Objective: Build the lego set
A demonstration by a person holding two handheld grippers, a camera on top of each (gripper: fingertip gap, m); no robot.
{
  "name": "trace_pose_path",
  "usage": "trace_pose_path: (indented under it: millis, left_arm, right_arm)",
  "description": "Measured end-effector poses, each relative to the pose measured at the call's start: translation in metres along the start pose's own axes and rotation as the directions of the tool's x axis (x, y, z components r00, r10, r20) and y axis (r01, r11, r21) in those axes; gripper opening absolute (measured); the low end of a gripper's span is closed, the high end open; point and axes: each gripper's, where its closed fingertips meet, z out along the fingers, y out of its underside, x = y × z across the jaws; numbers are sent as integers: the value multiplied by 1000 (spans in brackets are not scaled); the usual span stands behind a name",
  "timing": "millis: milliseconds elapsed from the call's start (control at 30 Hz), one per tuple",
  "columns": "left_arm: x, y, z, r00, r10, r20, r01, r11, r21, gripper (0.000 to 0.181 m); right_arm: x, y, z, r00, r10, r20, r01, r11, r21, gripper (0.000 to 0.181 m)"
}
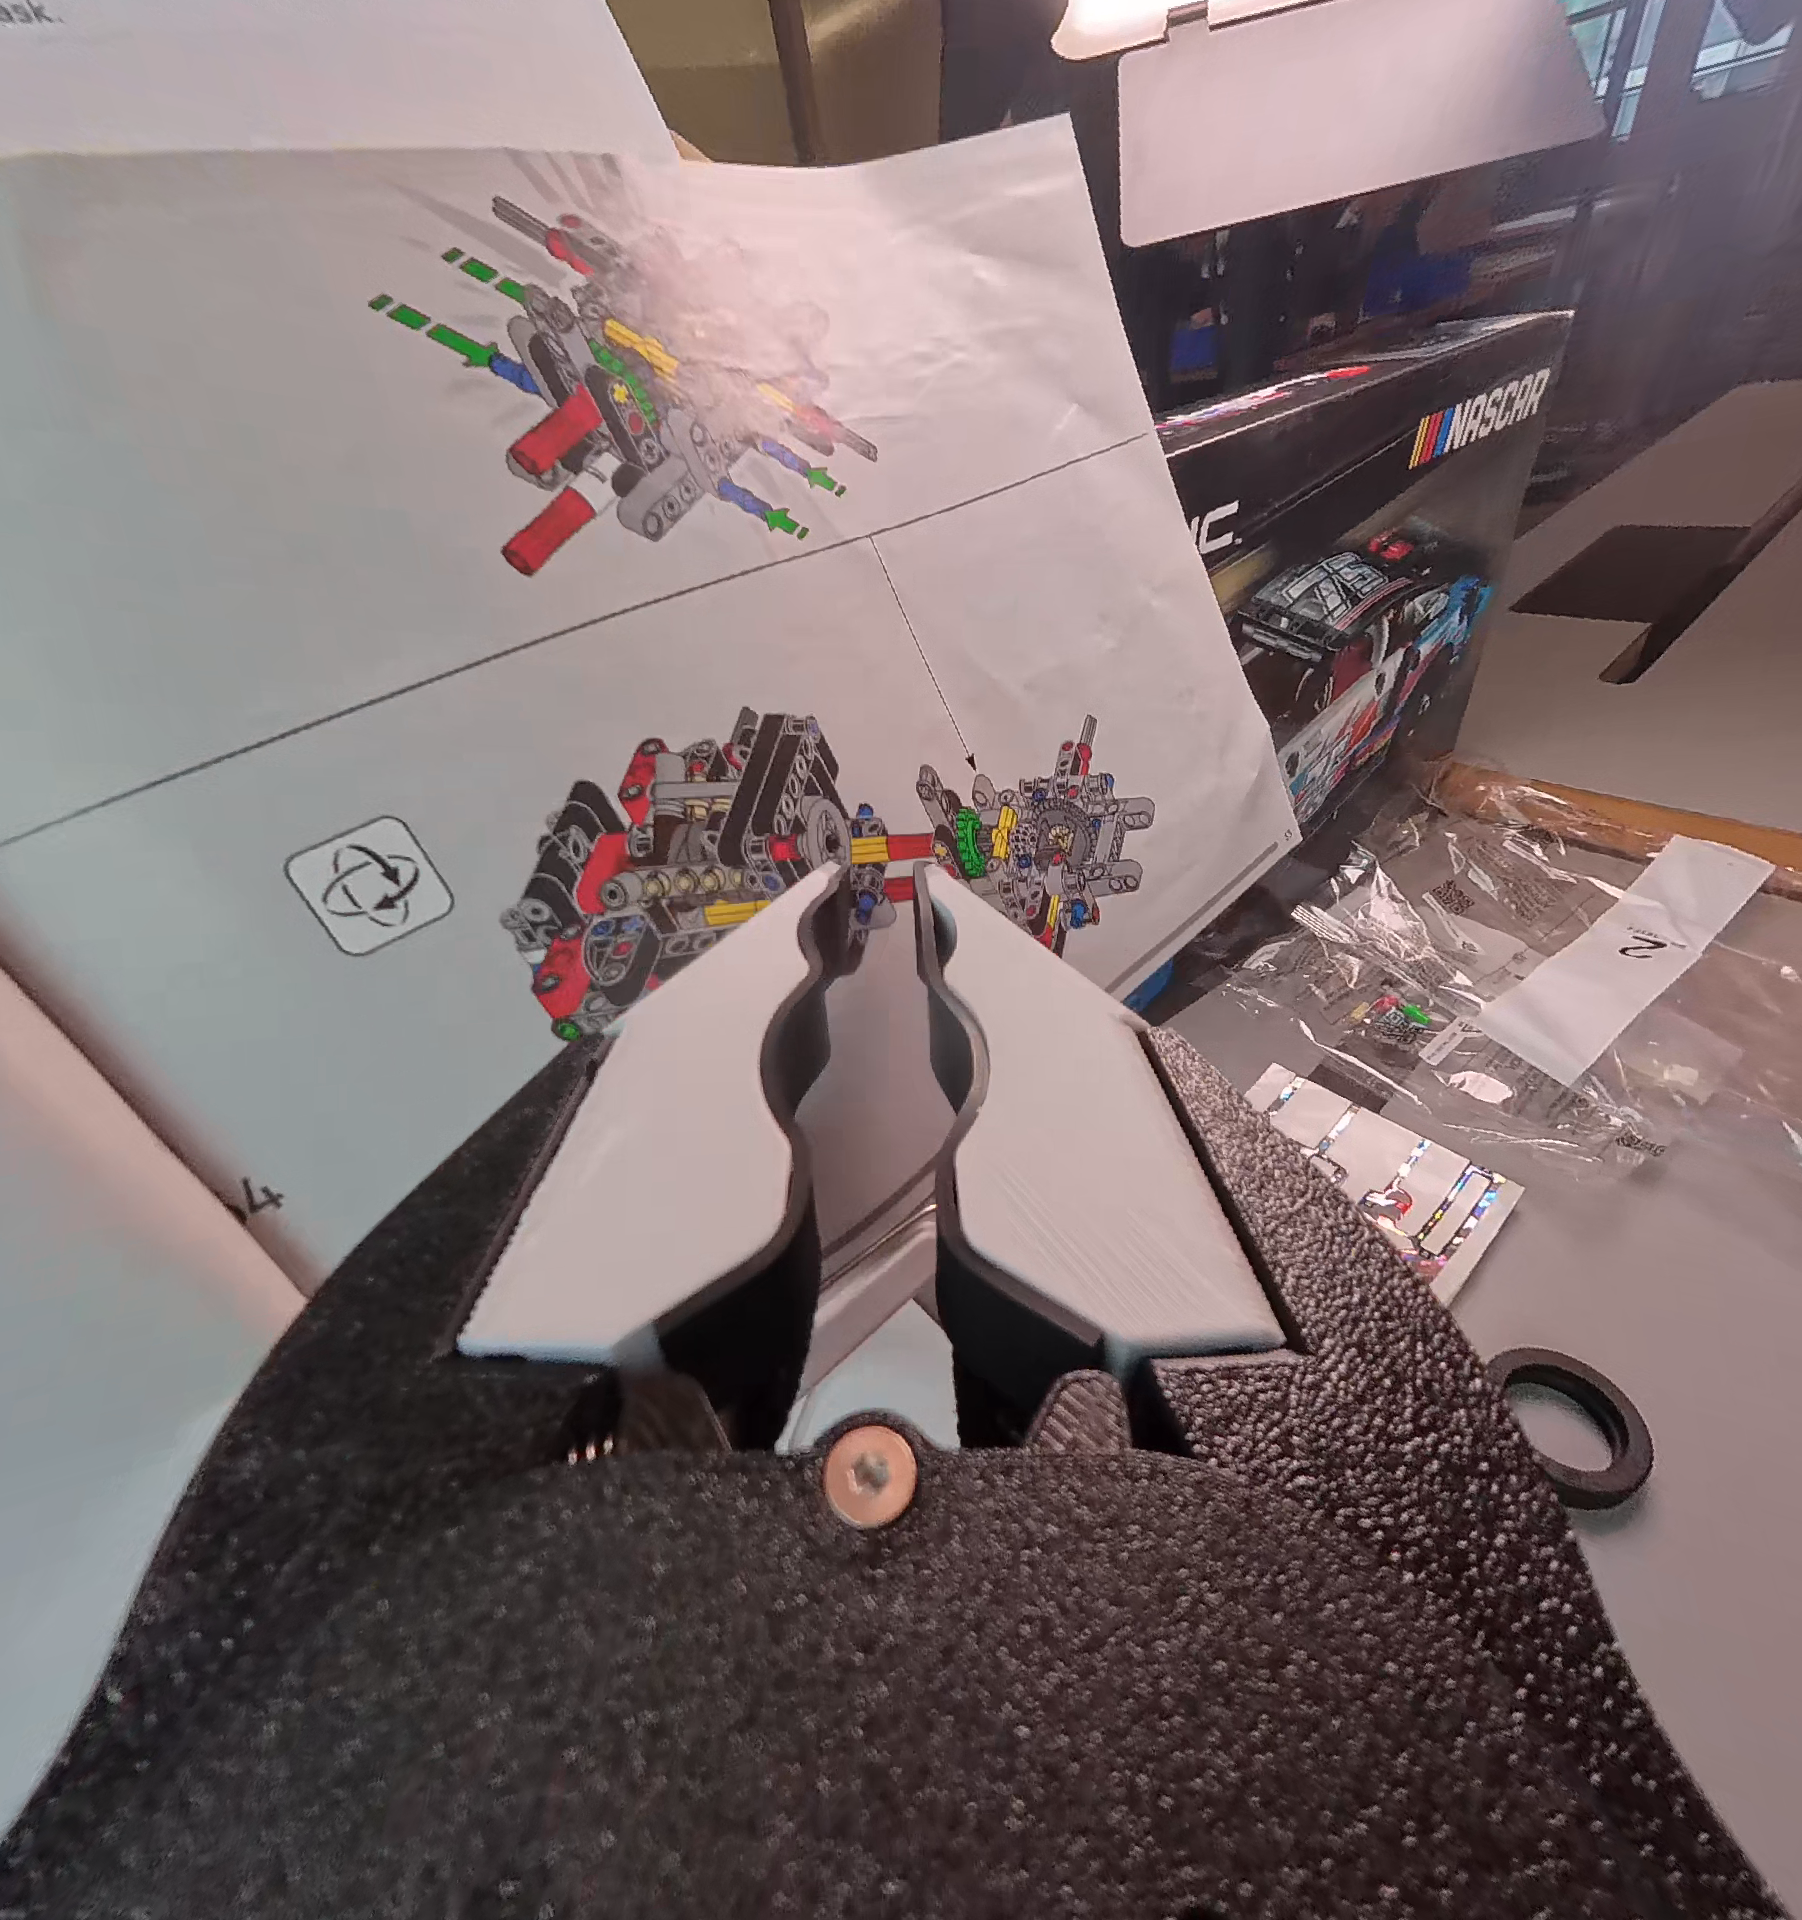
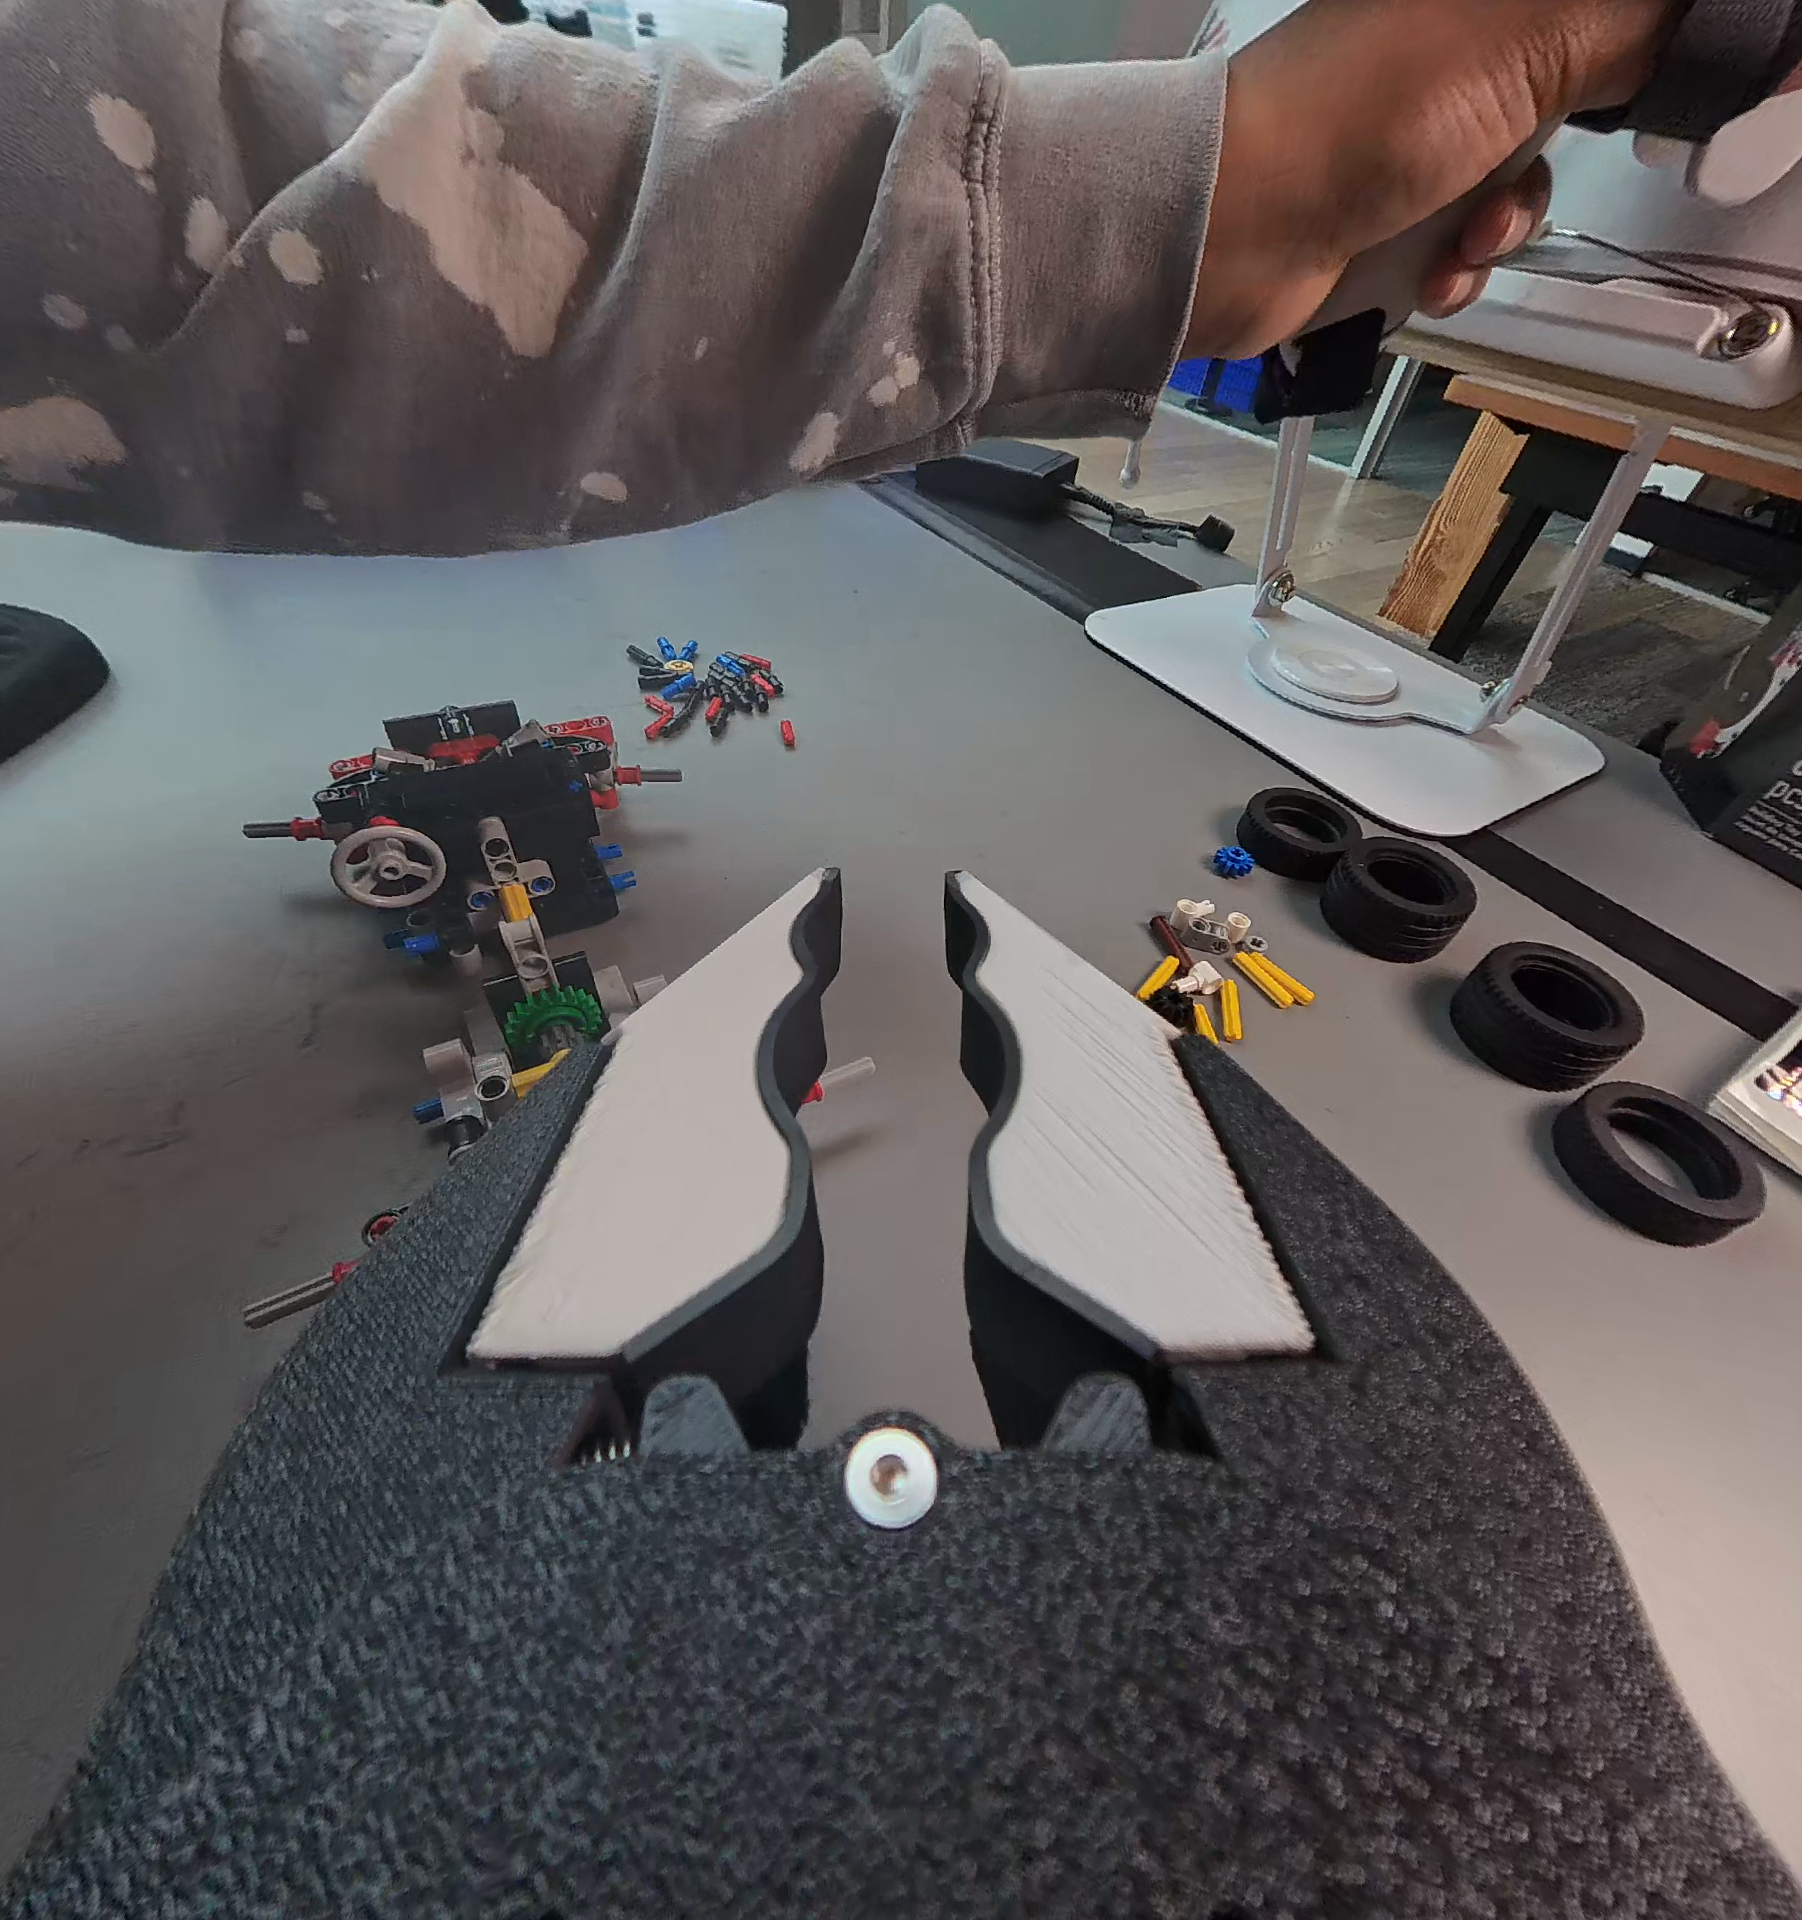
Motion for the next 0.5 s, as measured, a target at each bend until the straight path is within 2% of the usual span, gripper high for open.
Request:
trace_pose_path:
  millis: [167,500]
  left_arm:
    - [4,12,-2,1000,15,1,-15,1000,-9,13]
    - [3,14,-1,999,37,7,-37,999,-14,13]
  right_arm:
    - [0,0,0,1000,-3,0,3,1000,-1,19]
    - [0,0,0,1000,-1,1,1,1000,0,19]
